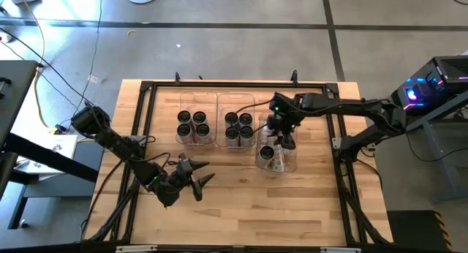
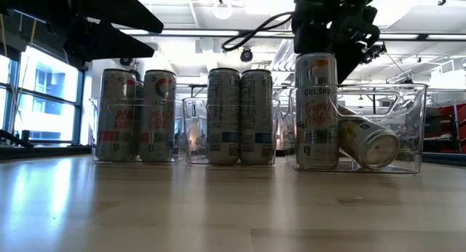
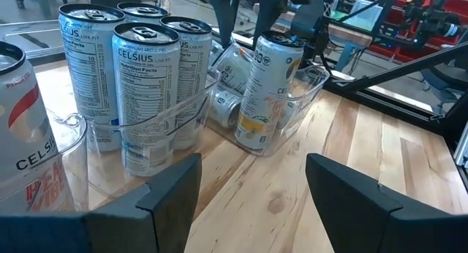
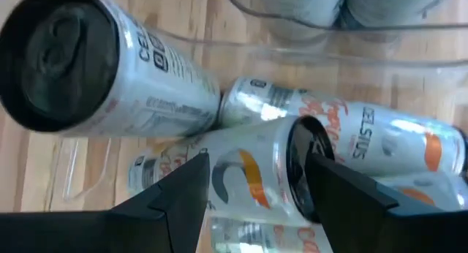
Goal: Sort soda cans
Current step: Adjust the white-yellow soda cans
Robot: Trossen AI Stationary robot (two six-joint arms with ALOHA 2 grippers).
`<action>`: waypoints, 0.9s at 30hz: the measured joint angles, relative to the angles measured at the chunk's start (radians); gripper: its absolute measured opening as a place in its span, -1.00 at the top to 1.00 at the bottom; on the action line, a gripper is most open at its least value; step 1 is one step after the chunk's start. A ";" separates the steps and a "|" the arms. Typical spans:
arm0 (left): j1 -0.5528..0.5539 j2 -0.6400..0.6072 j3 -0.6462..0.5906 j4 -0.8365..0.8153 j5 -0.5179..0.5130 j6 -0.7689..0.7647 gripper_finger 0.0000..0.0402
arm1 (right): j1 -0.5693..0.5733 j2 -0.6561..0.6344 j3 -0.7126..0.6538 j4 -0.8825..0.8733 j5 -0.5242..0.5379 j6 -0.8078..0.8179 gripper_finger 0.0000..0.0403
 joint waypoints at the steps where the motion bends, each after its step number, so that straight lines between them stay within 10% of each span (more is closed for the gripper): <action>1: 0.000 0.000 0.000 0.000 0.000 0.000 -0.20 | 0.000 0.000 0.000 -0.009 -0.006 -0.001 -0.10; 27: 0.000 0.000 0.000 0.000 -0.077 -0.007 -0.20 | 0.303 -0.172 0.000 -0.118 -0.065 0.253 -0.10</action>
